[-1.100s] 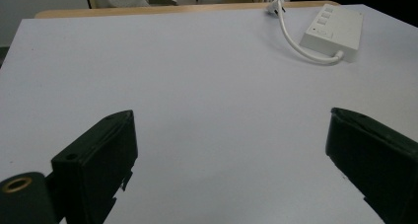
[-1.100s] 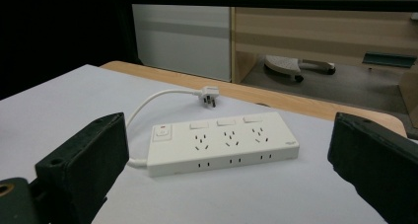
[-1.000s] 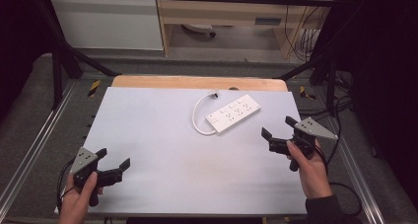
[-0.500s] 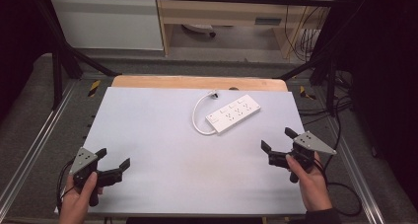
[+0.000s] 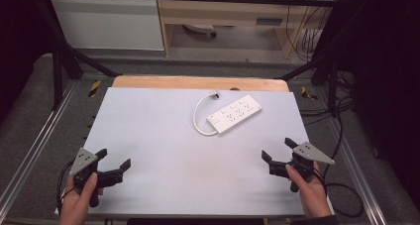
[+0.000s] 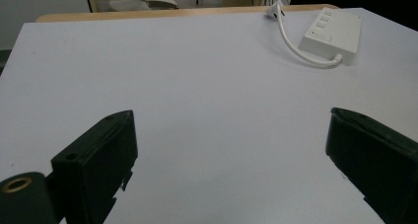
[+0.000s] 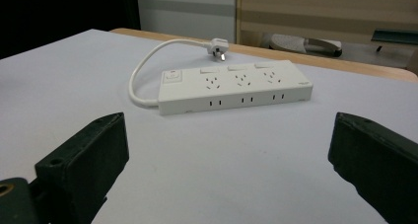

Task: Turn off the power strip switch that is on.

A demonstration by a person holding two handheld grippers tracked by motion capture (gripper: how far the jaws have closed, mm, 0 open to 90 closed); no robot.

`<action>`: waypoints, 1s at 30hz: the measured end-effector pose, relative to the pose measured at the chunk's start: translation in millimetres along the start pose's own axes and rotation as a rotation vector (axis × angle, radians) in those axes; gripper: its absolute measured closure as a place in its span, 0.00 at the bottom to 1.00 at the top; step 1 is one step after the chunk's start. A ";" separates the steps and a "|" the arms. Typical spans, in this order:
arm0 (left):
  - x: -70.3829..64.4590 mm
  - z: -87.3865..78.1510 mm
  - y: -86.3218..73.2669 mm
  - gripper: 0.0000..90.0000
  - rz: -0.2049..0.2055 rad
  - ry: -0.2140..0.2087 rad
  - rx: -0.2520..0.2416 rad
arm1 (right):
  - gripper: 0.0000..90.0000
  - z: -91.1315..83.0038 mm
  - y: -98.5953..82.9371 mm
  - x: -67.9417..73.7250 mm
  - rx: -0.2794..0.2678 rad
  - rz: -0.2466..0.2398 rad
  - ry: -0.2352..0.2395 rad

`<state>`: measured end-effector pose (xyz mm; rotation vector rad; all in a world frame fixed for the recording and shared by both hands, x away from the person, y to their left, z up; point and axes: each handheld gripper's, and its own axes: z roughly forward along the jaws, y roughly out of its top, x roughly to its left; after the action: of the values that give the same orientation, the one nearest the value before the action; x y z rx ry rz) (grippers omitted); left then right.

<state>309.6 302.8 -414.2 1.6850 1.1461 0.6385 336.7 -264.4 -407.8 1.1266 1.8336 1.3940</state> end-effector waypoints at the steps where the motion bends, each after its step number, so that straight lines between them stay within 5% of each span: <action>1: -0.2 0.0 0.0 0.06 -0.001 -0.001 -0.001 | 0.03 0.6 -1.6 0.6 0.002 0.001 0.001; 25: -0.9 0.2 0.5 0.06 0.000 -0.007 -0.005 | 0.03 33.8 -24.9 11.3 0.126 -0.039 0.040; 30: -1.0 0.0 0.6 0.06 -0.002 -0.011 -0.006 | 0.03 42.9 -24.8 8.7 0.155 -0.036 0.008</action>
<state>309.4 301.9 -413.5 1.6804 1.1366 0.6299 361.1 -238.9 -443.7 1.1594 1.9859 1.2548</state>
